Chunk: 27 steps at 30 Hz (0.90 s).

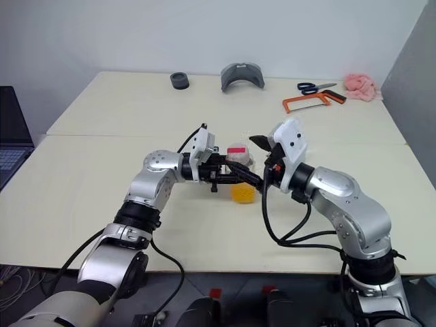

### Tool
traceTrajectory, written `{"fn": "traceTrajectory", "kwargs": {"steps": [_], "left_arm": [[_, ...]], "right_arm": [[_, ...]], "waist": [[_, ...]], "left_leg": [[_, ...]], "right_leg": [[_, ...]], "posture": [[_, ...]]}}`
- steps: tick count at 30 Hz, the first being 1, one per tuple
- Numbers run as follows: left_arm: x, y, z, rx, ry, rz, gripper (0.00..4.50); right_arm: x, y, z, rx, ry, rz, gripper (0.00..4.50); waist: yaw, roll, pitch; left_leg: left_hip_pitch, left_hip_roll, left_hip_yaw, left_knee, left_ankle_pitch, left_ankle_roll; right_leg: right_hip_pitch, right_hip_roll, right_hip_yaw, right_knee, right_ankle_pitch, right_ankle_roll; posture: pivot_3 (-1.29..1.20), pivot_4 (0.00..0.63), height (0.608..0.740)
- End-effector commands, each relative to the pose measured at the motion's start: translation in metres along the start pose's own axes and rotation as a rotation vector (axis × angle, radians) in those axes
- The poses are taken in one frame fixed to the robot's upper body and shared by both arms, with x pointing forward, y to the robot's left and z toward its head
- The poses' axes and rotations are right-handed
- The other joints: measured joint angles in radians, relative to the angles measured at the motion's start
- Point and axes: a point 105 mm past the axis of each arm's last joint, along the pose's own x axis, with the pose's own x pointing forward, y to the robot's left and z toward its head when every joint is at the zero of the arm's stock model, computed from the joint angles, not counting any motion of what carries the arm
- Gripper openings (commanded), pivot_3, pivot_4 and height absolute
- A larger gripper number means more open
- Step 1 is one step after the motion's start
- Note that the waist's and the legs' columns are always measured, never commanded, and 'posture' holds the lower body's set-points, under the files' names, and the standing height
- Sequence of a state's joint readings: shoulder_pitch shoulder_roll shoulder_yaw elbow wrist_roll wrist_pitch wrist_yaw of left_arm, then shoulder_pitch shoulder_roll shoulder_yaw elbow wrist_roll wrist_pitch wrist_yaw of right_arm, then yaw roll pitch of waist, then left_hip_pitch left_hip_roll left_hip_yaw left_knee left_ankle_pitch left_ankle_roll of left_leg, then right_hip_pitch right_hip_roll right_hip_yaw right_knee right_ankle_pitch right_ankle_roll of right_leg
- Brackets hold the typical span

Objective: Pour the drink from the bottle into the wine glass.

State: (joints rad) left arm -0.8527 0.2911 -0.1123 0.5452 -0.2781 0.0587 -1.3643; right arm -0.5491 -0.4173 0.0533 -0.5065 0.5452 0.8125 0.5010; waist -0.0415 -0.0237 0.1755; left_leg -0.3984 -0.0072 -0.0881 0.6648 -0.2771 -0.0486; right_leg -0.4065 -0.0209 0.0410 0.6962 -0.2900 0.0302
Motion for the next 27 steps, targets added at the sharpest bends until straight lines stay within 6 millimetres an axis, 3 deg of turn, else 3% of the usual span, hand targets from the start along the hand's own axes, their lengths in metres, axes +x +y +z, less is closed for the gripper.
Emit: {"fn": "traceTrajectory", "kwargs": {"steps": [1, 6, 7, 9, 14, 27], "left_arm": [[0.001, -0.001, 0.014, 0.057, -0.032, -0.011, 1.69], [0.001, -0.001, 0.014, 0.061, -0.027, -0.014, 1.69], [0.001, -0.001, 0.014, 0.062, -0.026, -0.014, 1.69], [0.001, -0.001, 0.014, 0.063, -0.025, -0.013, 1.69], [0.000, -0.001, 0.013, 0.063, -0.023, -0.010, 1.69], [-0.001, -0.003, 0.011, 0.056, -0.022, -0.002, 1.69]], "right_arm": [[0.004, 0.005, 0.012, -0.008, -0.039, 0.037, 4.30], [0.009, 0.008, 0.013, -0.006, -0.043, 0.058, 4.30], [0.010, 0.008, 0.013, -0.005, -0.046, 0.059, 4.13], [0.010, 0.008, 0.014, -0.005, -0.050, 0.060, 3.68], [0.011, 0.012, 0.013, -0.012, -0.043, 0.083, 1.91], [0.005, 0.021, 0.027, -0.331, -0.162, 0.085, 1.74]], "waist": [[0.000, 0.000, 0.000], [0.000, 0.000, 0.000], [0.000, 0.000, 0.000], [0.000, 0.000, 0.000], [0.000, 0.000, 0.000], [-0.002, 0.000, 0.000]], "left_leg": [[0.000, 0.000, 0.000, 0.000, 0.000, 0.000], [0.000, 0.000, 0.000, 0.000, 0.000, 0.000], [0.000, 0.000, 0.000, 0.000, 0.000, 0.000], [0.000, 0.000, 0.000, 0.000, 0.000, 0.000], [0.000, 0.000, -0.001, 0.000, 0.000, 0.000], [0.000, 0.000, 0.000, 0.000, 0.000, 0.000]], "right_leg": [[0.000, 0.000, 0.000, 0.000, 0.000, 0.000], [0.000, 0.000, 0.000, 0.000, 0.000, 0.000], [0.000, 0.000, 0.000, 0.000, 0.000, 0.000], [0.000, 0.000, 0.000, 0.000, 0.000, 0.000], [0.000, 0.000, 0.000, 0.000, 0.000, 0.000], [0.000, 0.000, 0.000, 0.000, 0.000, 0.000]], "posture": [[0.00, 0.150, 0.740], [0.00, 0.150, 0.740], [0.00, 0.150, 0.740], [0.00, 0.150, 0.740], [0.00, 0.150, 0.740], [0.00, 0.150, 0.740]]}}
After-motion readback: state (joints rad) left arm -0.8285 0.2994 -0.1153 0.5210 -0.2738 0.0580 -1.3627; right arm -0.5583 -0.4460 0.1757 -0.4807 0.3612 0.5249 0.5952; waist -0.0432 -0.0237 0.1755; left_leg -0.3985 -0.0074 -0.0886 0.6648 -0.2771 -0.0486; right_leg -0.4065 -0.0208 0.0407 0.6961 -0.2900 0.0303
